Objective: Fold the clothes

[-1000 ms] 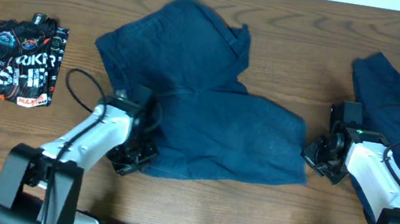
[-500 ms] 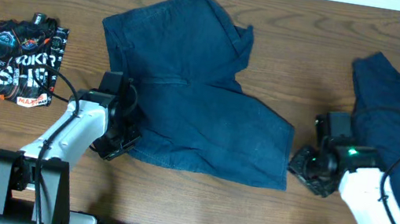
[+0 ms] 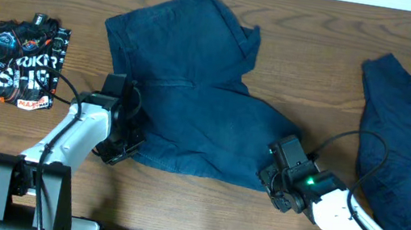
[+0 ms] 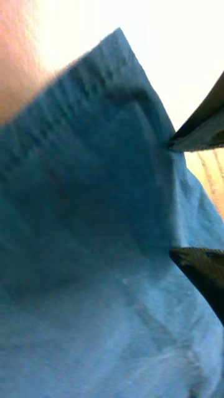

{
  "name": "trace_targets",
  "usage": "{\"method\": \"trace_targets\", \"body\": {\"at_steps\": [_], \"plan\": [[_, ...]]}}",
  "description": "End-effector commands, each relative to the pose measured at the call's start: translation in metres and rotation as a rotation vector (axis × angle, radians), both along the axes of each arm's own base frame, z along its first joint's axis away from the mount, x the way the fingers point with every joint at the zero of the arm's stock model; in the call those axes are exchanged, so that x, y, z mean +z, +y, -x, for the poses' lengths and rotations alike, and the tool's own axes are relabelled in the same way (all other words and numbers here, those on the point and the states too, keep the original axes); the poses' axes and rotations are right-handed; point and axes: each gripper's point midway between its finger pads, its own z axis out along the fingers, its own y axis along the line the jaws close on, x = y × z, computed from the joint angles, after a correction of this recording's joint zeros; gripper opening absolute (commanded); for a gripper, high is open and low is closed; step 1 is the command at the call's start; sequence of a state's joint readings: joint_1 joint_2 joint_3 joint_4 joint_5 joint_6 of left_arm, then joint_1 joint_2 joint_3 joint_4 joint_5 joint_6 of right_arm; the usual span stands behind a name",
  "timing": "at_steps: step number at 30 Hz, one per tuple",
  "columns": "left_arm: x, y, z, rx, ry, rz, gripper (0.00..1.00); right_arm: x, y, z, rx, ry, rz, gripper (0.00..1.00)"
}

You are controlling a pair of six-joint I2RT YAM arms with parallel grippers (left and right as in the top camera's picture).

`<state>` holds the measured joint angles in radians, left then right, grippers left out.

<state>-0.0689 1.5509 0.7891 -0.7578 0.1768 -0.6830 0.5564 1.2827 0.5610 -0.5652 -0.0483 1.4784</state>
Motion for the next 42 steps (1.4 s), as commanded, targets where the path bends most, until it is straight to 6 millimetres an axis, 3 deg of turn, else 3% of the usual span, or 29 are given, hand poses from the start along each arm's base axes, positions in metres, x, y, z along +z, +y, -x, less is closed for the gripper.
{"method": "trace_targets", "body": {"at_steps": [1,5,8,15,20,24,28,32,33,35,39,42], "plan": [[0.002,0.000,0.000,-0.013,-0.008,0.000,0.07,-0.004,-0.013,0.003,-0.085,0.007,0.057,0.49],[0.002,0.000,0.000,-0.013,-0.008,0.000,0.06,-0.007,-0.015,0.020,-0.074,0.085,0.060,0.49],[0.002,0.000,0.000,-0.013,-0.008,0.000,0.06,-0.010,-0.027,0.026,-0.113,0.101,0.115,0.51],[0.002,0.000,0.004,-0.013,0.006,-0.001,0.07,-0.020,-0.050,0.012,-0.170,-0.010,0.217,0.58],[0.003,0.000,0.010,-0.013,0.031,-0.003,0.06,-0.019,-0.063,-0.006,-0.205,-0.129,0.274,0.58],[0.003,0.001,0.016,-0.013,0.055,-0.004,0.06,-0.018,-0.062,-0.016,-0.200,-0.182,0.275,0.36],[0.003,0.001,0.018,-0.021,0.062,-0.004,0.07,-0.015,-0.055,-0.026,-0.143,-0.222,0.260,0.44],[0.003,0.001,0.018,-0.020,0.062,-0.004,0.06,-0.015,-0.050,-0.027,-0.120,-0.223,0.241,0.36],[0.003,0.001,0.018,-0.020,0.062,-0.004,0.06,-0.015,-0.050,-0.027,-0.120,-0.223,0.240,0.30],[0.003,0.001,0.018,-0.020,0.062,-0.004,0.06,-0.015,-0.050,-0.026,-0.119,-0.221,0.241,0.01],[0.009,-0.014,0.017,-0.075,0.044,0.088,0.06,-0.011,-0.057,-0.030,-0.110,-0.239,0.274,0.01],[0.027,-0.039,0.011,-0.185,-0.016,0.244,0.06,0.015,-0.075,-0.049,-0.017,-0.302,0.371,0.01]]}}
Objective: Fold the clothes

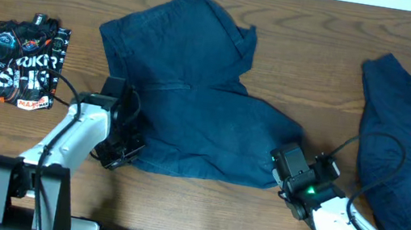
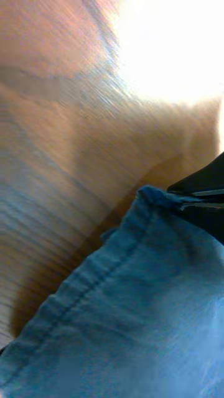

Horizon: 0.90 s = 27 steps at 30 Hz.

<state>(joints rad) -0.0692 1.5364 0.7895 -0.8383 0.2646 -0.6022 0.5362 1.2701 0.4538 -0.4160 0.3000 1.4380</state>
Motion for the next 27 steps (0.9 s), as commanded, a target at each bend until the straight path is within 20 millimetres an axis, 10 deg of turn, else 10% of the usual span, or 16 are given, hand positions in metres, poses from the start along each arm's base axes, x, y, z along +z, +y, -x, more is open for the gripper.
{"method": "trace_targets", "body": {"at_steps": [1,7,13,19,27], "plan": [[0.030,-0.032,-0.010,-0.131,-0.099,0.203,0.06,0.041,-0.026,-0.028,0.080,-0.082,0.147,0.01],[0.095,-0.045,-0.016,-0.275,-0.313,0.261,0.06,0.177,-0.103,-0.061,0.027,-0.212,0.274,0.01],[0.146,-0.026,0.017,-0.286,-0.441,0.148,0.06,0.291,-0.164,-0.042,-0.053,-0.300,0.377,0.01],[0.177,-0.021,0.042,-0.293,-0.611,0.129,0.06,0.328,-0.164,-0.037,0.059,-0.341,0.416,0.01],[0.208,0.032,0.001,-0.007,-0.842,-0.157,0.06,0.335,-0.100,-0.099,0.507,-0.500,0.337,0.01]]}}
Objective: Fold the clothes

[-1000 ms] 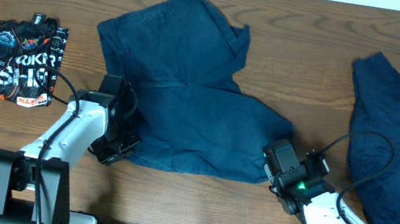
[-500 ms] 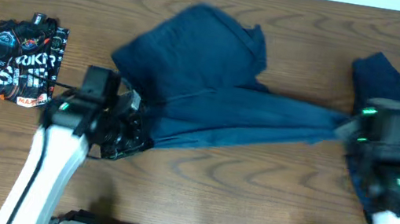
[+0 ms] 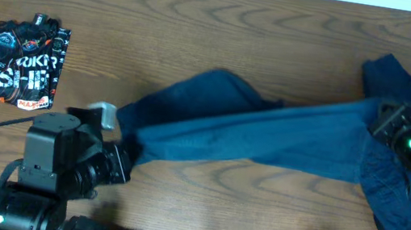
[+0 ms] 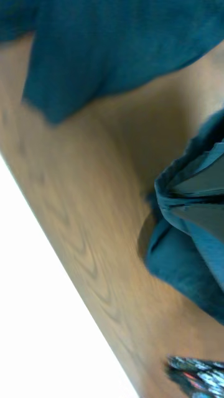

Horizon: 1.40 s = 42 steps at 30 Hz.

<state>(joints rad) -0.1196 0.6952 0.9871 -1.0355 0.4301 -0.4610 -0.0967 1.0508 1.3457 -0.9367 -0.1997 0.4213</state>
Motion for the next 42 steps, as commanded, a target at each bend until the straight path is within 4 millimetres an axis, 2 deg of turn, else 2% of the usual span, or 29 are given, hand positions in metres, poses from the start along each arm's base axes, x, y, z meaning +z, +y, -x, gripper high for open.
{"method": "trace_targets", "body": {"at_steps": [1,3,6,9,12,17,21,23,25,27,28,29,31,32,35,37,39,42], "plan": [[-0.014,0.066,-0.026,0.346,-0.004,-0.219,0.06,0.011,-0.024,-0.034,-0.005,-0.065,0.195,0.01],[-0.018,0.066,-0.034,0.347,0.016,-0.222,0.06,0.003,-0.011,-0.053,0.051,-0.066,0.189,0.01],[-0.038,0.065,-0.041,0.344,0.111,-0.241,0.06,-0.018,0.022,-0.081,0.180,-0.046,0.186,0.01],[-0.061,0.068,-0.049,0.344,0.212,-0.285,0.06,-0.055,0.052,-0.105,0.263,0.025,0.190,0.01],[-0.085,0.083,-0.060,0.388,0.301,-0.385,0.06,-0.106,0.079,-0.120,0.322,0.142,0.171,0.01],[-0.121,0.092,-0.077,0.406,0.413,-0.467,0.06,-0.183,0.119,-0.124,0.422,0.320,0.177,0.01],[-0.151,0.091,-0.091,0.394,0.482,-0.489,0.07,-0.230,0.144,-0.118,0.473,0.425,0.180,0.01],[-0.164,0.092,-0.097,0.394,0.505,-0.498,0.08,-0.245,0.155,-0.115,0.501,0.452,0.188,0.01],[-0.174,0.094,-0.103,0.401,0.519,-0.499,0.14,-0.251,0.165,-0.114,0.518,0.456,0.192,0.04],[-0.182,0.099,-0.109,0.418,0.521,-0.499,0.30,-0.250,0.171,-0.116,0.529,0.437,0.193,0.20],[-0.183,0.103,-0.113,0.432,0.515,-0.496,0.37,-0.246,0.172,-0.117,0.529,0.424,0.193,0.29],[-0.183,0.108,-0.117,0.452,0.501,-0.488,0.39,-0.242,0.171,-0.119,0.517,0.413,0.193,0.42],[-0.177,0.118,-0.126,0.495,0.468,-0.467,0.41,-0.230,0.158,-0.124,0.442,0.400,0.198,0.68],[-0.171,0.125,-0.130,0.523,0.450,-0.456,0.44,-0.223,0.149,-0.126,0.400,0.394,0.199,0.76],[-0.149,0.143,-0.139,0.589,0.398,-0.422,0.55,-0.195,0.122,-0.126,0.311,0.366,0.183,0.81],[-0.134,0.152,-0.140,0.621,0.372,-0.406,0.58,-0.182,0.107,-0.115,0.295,0.381,0.161,0.87],[-0.124,0.153,-0.134,0.627,0.365,-0.387,0.59,-0.179,0.090,-0.096,0.270,0.446,0.153,0.86],[-0.119,0.130,-0.124,0.559,0.390,-0.295,0.59,-0.192,0.073,-0.067,0.249,0.587,0.147,0.91]]}}
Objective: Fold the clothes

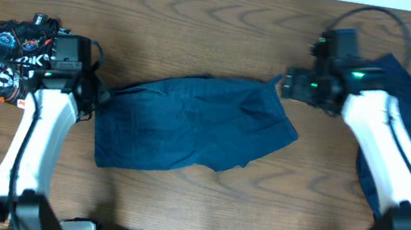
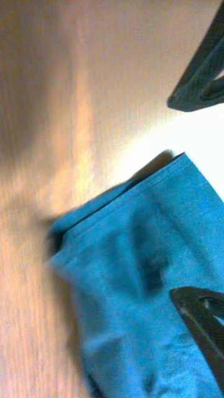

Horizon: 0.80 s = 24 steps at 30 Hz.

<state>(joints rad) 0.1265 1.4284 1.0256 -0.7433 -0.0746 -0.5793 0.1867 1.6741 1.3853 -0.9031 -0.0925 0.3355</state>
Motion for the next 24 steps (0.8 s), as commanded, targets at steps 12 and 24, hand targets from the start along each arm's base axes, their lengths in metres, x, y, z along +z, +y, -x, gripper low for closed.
{"method": "trace_targets", "body": {"at_steps": [12,24], "plan": [[-0.008,-0.075,0.017,-0.285,0.103,0.158,0.59,-0.100,0.029,0.054,0.157,0.266,-0.197,0.98],[-0.073,-0.076,0.029,-0.271,0.342,0.180,0.59,-0.129,0.129,0.086,0.410,0.303,-0.437,0.96]]}}
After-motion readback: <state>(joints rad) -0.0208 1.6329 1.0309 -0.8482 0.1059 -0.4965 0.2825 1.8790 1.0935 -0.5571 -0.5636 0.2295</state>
